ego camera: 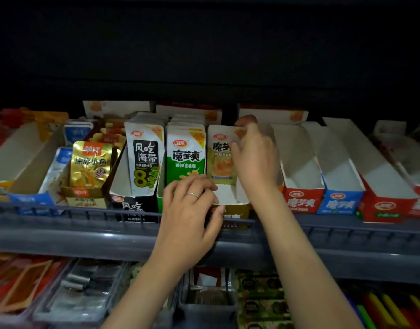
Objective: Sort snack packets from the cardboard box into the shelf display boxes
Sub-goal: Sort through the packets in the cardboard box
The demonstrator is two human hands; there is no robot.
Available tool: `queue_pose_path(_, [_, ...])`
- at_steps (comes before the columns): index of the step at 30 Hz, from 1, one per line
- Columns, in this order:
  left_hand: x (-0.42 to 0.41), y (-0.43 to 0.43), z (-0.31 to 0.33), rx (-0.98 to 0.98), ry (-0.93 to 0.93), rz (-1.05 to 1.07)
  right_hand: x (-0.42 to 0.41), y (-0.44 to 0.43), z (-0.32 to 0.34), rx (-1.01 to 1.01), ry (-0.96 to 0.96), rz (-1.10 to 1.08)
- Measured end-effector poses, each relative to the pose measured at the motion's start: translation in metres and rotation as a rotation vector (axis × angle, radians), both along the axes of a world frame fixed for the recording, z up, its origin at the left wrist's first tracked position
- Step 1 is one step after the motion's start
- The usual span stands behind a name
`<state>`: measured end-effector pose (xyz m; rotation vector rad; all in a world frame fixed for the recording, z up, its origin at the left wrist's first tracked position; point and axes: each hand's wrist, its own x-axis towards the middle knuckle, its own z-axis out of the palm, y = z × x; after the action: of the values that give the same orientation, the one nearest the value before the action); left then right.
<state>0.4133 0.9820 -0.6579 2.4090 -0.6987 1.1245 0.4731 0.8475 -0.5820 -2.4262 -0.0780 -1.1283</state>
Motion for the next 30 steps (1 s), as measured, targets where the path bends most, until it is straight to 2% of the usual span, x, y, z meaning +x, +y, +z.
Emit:
queue_pose_path(4, [-0.001, 0.0, 0.001, -0.009, 0.01, 0.0, -0.003, 0.004, 0.0, 0.044, 0.035, 0.083])
queue_pose_path(7, [-0.001, 0.0, 0.001, -0.013, 0.01, 0.0, -0.006, -0.002, 0.003, -0.213, 0.181, 0.044])
queue_pose_path(9, [-0.001, 0.0, 0.0, -0.01, 0.011, -0.001, -0.008, -0.003, 0.005, -0.319, 0.353, 0.071])
queue_pose_path(11, [-0.002, -0.001, 0.0, -0.01, 0.014, 0.0, -0.009, 0.001, 0.004, -0.396, 0.441, 0.064])
queue_pose_path(20, [-0.003, -0.003, 0.0, -0.045, 0.008, -0.019, -0.008, 0.009, 0.003, -0.528, 0.467, -0.108])
queue_pose_path(30, [-0.002, -0.002, -0.001, -0.037, 0.018, 0.006, -0.004, 0.006, 0.002, -0.465, 0.466, 0.005])
